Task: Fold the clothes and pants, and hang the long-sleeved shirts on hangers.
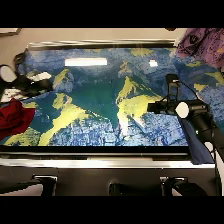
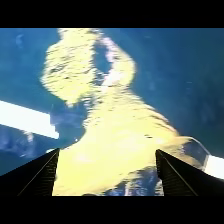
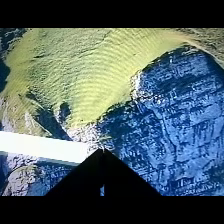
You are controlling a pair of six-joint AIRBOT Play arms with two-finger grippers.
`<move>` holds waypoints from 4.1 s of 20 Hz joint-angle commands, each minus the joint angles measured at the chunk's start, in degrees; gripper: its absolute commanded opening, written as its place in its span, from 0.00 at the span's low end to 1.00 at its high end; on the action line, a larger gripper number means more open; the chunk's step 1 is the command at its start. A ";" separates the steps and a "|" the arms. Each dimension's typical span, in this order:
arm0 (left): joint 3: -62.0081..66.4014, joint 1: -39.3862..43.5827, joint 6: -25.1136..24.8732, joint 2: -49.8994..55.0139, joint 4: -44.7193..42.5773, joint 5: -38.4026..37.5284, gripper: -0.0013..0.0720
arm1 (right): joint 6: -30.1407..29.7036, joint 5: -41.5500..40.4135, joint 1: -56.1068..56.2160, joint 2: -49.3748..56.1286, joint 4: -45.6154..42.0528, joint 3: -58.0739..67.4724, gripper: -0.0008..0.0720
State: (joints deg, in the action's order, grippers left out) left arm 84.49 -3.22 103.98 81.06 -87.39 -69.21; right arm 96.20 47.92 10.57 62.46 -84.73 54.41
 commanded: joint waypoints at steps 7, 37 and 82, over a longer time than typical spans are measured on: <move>-6.49 -27.61 6.64 4.52 -7.30 9.35 1.00 | 0.00 0.07 0.04 0.04 0.09 0.02 0.06; -7.15 41.31 14.91 7.67 19.93 27.34 0.04 | -7.52 25.35 0.04 -6.88 -11.65 0.02 0.14; -5.20 -5.99 -1.20 22.69 29.55 16.39 0.94 | -15.32 3.39 -0.42 20.02 42.99 -0.09 0.05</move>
State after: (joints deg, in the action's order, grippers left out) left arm 79.29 -9.19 103.79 101.78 -59.22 -53.80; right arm 80.03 51.20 10.09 83.57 -40.12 54.30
